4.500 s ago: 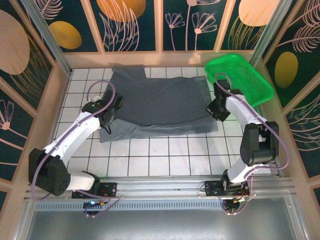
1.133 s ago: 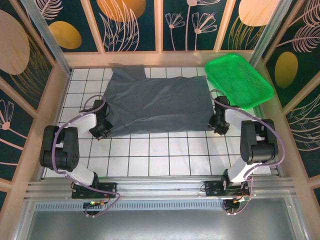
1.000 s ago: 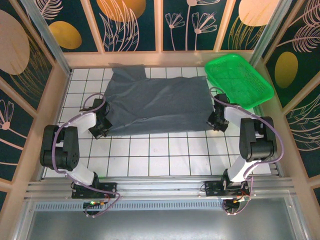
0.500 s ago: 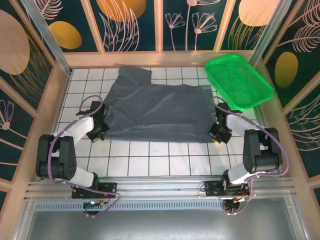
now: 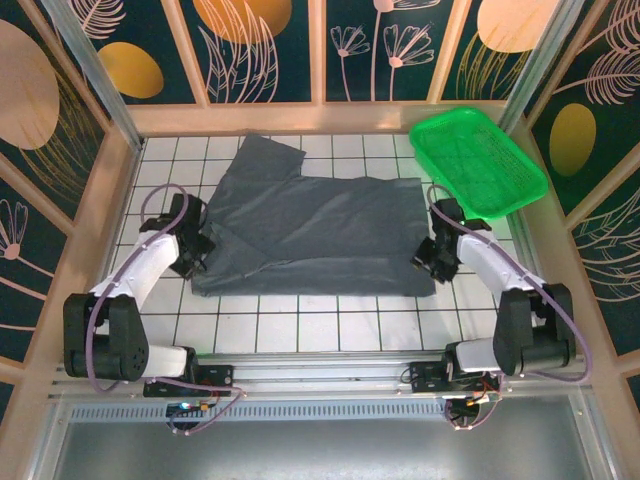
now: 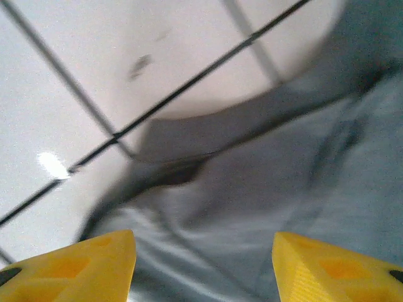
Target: Fold and stack the t-shirts
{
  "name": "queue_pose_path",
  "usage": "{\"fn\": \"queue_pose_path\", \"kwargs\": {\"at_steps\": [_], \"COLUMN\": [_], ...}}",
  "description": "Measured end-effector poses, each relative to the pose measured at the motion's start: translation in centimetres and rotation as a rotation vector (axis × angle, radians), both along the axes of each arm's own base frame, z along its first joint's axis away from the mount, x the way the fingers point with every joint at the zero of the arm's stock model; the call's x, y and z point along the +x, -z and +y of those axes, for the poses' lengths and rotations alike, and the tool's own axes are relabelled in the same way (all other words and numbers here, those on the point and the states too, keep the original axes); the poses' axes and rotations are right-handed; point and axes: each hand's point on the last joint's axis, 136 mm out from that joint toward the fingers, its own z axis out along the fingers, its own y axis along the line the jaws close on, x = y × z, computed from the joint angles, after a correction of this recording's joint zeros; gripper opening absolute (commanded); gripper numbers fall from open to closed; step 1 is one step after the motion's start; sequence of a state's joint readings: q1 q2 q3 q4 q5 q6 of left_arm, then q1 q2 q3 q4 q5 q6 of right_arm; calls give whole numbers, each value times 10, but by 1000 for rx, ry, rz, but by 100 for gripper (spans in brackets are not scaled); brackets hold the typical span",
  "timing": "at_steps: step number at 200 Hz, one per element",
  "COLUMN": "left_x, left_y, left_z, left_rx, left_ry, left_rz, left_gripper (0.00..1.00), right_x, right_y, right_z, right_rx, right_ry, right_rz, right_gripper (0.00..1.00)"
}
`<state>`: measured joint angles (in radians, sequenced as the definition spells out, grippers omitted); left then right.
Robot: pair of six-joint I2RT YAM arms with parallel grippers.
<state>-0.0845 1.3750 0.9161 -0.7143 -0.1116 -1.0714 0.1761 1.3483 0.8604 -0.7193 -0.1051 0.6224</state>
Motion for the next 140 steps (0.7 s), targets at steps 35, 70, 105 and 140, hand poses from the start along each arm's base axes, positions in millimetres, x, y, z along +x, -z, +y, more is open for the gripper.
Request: {"fn": "queue_pose_path", "kwargs": {"at_steps": [35, 70, 105, 140], "left_x": [12, -11, -30, -25], "left_y": [2, 31, 47, 50], "left_z": [-55, -102, -107, -110], "left_rx": [-200, -372, -411, -435], "left_ry": [66, 55, -17, -52], "left_rz": [-28, 44, 112, 92], "left_gripper": [57, 54, 51, 46], "right_x": [38, 51, 53, 53], "right_y": [-54, -74, -55, -52], "right_z": [84, 145, 151, 156], "right_rx": [242, 356, 364, 394], "right_ry": [-302, -530, -561, -574], "right_rz": [-241, -310, -263, -254], "right_gripper": [50, 50, 50, 48]}}
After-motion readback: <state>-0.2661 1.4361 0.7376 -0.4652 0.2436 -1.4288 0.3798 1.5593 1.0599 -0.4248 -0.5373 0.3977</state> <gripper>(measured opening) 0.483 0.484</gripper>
